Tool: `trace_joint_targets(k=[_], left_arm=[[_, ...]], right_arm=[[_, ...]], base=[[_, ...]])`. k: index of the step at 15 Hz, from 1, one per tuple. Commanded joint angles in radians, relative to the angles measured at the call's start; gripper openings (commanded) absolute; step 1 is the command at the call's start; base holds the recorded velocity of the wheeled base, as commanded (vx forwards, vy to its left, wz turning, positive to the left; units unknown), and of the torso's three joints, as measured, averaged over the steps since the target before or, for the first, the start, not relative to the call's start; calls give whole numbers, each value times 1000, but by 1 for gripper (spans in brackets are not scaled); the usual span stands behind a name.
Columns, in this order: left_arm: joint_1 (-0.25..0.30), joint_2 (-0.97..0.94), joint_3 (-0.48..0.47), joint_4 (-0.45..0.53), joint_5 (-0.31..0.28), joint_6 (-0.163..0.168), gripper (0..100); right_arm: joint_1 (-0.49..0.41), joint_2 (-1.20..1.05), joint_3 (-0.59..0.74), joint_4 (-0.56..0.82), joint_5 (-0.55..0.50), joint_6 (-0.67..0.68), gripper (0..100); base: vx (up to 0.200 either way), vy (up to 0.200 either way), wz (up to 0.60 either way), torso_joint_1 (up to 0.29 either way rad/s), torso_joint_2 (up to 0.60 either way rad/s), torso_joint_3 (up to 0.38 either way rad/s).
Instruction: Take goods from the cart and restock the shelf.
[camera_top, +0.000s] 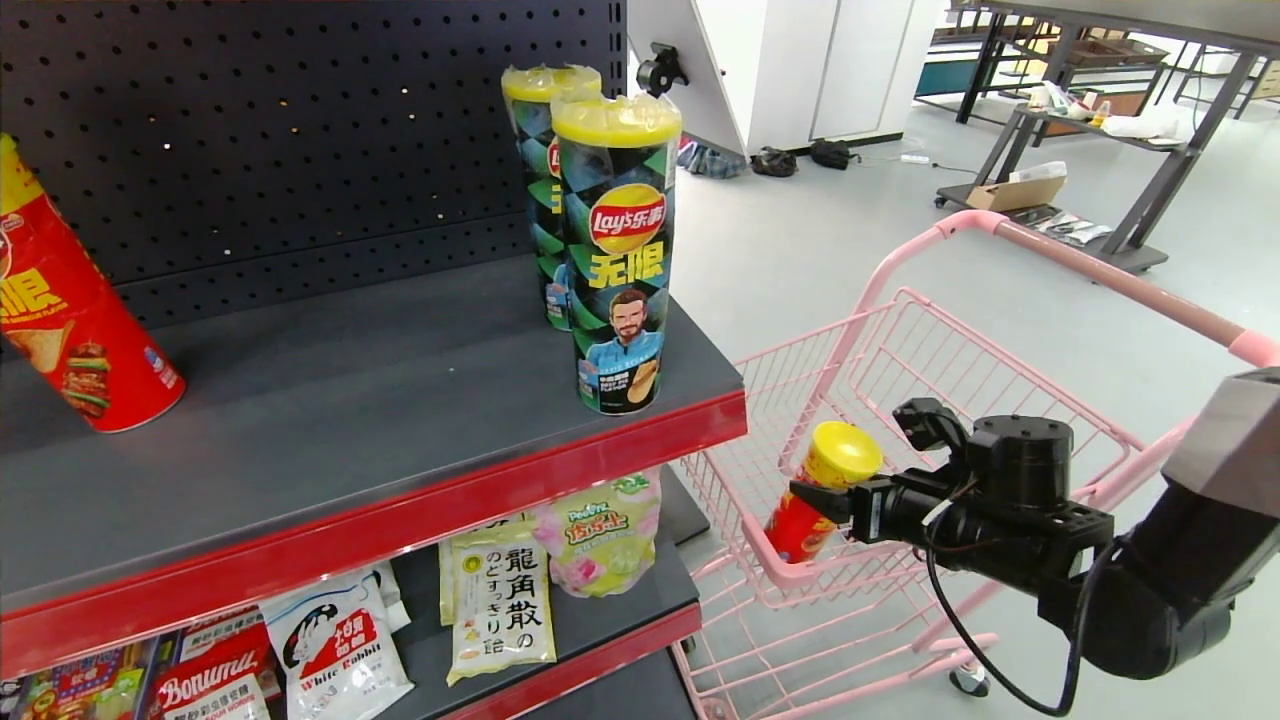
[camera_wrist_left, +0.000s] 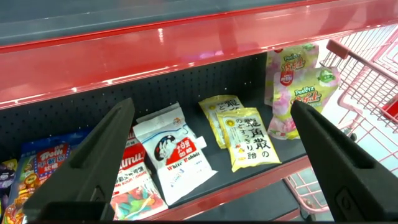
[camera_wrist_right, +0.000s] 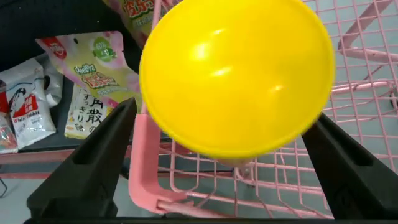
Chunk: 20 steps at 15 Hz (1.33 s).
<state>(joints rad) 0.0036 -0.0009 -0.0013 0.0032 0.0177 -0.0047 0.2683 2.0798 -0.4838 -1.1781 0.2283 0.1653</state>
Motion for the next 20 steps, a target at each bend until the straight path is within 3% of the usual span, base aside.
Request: trace_joint_targets(k=[1, 6, 7, 14, 16, 18, 20], left_arm=[[1, 1, 0, 0, 1, -1, 100], [1, 1, 0, 0, -1, -1, 100], [1, 1, 1, 0, 1, 0, 100], [-1, 1, 1, 0, 1, -1, 100], [1, 1, 0, 0, 1, 0, 100], [1, 1, 0, 0, 1, 0, 100], [1, 1, 0, 0, 1, 0, 100]], right_arm=[[6, 48, -27, -3, 0, 2, 100], [6, 94, -85, -3, -4, 33, 100], [8, 100, -85, -9, -4, 36, 0], [5, 36, -107, -58, -30, 13, 0], [-29, -58, -203, 37, -29, -53, 0], [-73, -237, -366, 275, -30, -118, 0], [-109, -406, -414, 465, -44, -145, 0]], base=[[0, 0, 0, 0, 0, 0], [0, 0, 0, 0, 0, 0], [0, 0, 0, 0, 0, 0], [0, 0, 0, 0, 0, 0], [0, 0, 0, 0, 0, 0], [0, 0, 0, 0, 0, 0], [0, 0, 0, 0, 0, 0]])
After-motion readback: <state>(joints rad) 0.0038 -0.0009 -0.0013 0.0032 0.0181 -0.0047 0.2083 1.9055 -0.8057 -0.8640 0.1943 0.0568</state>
